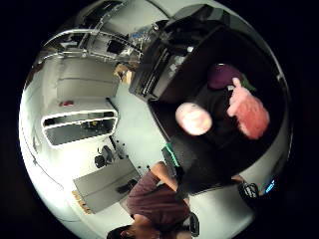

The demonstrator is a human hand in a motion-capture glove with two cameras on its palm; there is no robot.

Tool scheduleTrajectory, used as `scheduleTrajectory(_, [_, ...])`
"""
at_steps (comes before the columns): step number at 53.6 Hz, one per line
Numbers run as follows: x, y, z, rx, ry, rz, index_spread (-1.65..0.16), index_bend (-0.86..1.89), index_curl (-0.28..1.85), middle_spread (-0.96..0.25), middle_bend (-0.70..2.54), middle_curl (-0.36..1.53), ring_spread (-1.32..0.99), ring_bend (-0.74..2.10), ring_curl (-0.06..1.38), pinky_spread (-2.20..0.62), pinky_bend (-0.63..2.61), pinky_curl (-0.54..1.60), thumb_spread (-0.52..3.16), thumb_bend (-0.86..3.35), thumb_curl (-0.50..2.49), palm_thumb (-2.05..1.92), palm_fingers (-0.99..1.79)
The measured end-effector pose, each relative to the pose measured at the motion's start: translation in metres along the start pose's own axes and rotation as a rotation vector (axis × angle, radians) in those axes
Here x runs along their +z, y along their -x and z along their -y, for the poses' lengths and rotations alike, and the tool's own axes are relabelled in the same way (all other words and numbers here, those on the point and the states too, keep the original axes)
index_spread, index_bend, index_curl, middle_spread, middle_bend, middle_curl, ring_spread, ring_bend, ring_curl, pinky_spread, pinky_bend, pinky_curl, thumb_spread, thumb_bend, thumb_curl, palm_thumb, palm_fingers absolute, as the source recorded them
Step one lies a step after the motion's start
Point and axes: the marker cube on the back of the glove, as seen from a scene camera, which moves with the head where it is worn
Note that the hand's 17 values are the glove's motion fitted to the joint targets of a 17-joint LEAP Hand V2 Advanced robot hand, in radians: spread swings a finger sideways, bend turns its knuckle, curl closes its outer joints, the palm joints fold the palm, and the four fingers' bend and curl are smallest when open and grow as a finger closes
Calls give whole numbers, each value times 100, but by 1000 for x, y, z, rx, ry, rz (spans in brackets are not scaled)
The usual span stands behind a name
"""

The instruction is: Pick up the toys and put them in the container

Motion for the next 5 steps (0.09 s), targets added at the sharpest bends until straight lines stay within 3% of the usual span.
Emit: scheduleTrajectory(5, [-2, -7, -5, -1, -26, 12, -16, 5, 29, 8, 11, 36, 7, 28, 39, 8, 106, 41, 119, -2, 51, 7, -35])
